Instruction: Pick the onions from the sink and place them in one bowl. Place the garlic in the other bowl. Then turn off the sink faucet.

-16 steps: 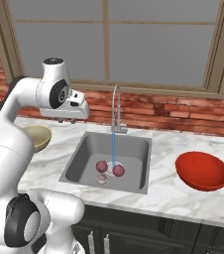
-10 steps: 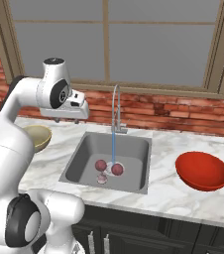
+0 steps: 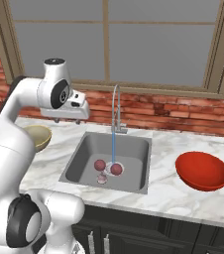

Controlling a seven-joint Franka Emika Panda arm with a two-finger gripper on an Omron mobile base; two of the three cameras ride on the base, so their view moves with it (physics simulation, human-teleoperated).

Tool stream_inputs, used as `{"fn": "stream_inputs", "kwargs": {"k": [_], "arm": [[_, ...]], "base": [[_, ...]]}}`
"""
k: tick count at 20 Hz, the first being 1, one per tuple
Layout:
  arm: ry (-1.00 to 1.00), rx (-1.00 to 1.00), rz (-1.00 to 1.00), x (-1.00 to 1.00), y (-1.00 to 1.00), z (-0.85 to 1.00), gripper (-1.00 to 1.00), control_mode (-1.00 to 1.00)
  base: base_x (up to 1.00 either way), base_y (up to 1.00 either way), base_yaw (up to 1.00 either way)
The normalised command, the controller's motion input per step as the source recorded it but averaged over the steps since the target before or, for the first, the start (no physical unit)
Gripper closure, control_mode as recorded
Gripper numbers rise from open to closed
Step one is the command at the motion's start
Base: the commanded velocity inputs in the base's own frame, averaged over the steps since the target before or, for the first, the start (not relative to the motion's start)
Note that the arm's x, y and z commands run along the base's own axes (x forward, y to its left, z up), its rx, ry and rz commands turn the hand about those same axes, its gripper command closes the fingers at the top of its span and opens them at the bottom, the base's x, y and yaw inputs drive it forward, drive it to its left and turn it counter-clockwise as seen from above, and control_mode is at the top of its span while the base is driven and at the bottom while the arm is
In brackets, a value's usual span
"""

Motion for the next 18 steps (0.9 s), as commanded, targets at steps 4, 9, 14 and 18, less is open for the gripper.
{"fn": "stream_inputs", "kwargs": {"k": [4,9,14,18], "arm": [[0.0,0.0,0.0,-0.03,-0.26,-0.12,-1.0,-1.0],[0.0,0.0,0.0,-0.01,-0.22,-0.15,-1.0,-1.0],[0.0,0.0,0.0,0.0,-0.06,-0.1,-1.0,-1.0],[0.0,0.0,0.0,0.0,-0.27,-0.11,-1.0,-1.0]], "base": [[0.0,0.0,0.0],[0.0,0.0,0.0],[0.0,0.0,0.0],[0.0,0.0,0.0]]}}
